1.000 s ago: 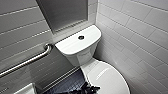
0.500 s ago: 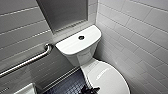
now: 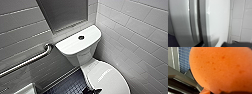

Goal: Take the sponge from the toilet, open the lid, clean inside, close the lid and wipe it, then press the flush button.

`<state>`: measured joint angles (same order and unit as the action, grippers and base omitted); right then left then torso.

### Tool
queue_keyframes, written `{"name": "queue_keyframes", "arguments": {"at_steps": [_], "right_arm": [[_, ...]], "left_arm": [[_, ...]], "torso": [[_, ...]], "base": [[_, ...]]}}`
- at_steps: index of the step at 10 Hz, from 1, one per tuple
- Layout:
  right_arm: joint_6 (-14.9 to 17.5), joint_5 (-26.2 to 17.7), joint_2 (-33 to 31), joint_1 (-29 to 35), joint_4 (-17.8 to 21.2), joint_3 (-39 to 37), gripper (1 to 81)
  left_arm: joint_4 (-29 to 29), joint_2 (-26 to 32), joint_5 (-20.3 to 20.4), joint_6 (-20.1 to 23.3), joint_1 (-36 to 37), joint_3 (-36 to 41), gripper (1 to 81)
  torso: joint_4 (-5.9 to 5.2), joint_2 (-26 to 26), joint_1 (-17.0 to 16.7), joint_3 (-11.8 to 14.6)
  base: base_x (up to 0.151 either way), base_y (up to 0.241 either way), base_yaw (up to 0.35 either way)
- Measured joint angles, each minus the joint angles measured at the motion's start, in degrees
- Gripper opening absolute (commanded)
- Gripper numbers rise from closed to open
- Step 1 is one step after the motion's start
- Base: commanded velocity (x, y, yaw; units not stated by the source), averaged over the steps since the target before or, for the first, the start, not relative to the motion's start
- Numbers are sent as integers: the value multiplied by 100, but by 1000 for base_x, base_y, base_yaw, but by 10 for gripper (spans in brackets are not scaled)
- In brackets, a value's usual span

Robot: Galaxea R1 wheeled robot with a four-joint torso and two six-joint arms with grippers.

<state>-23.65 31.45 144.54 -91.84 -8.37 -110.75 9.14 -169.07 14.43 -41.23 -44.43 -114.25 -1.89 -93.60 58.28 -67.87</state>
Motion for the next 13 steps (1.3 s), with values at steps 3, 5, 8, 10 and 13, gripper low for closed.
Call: {"name": "queue_keyframes", "arguments": {"at_steps": [3, 5, 8, 10, 13], "right_arm": [[0, -98, 2, 44, 0, 0, 10], [0, -105, 2, 41, 0, -11, 10], [-22, -105, 20, 41, 0, -72, 10], [-24, -105, 88, 44, -2, -83, 10], [-33, -135, 94, 45, -2, -105, 10]], "left_arm": [[0, 2, -138, -77, 63, 6, 811], [-30, 2, -357, -321, 157, 17, 811], [-41, 11, -449, -542, 210, 41, 811], [-94, 71, -564, -555, 255, 182, 811], [-138, 267, -780, -549, 329, 573, 811]], "torso": [[0, 0, 0, 0], [0, 0, 0, 0], [0, 0, 0, 0], [0, 0, 0, 0], [0, 0, 0, -5]], "base": [[0, 0, 0], [0, 0, 0], [0, 0, 0], [0, 0, 0], [0, 0, 0]]}}
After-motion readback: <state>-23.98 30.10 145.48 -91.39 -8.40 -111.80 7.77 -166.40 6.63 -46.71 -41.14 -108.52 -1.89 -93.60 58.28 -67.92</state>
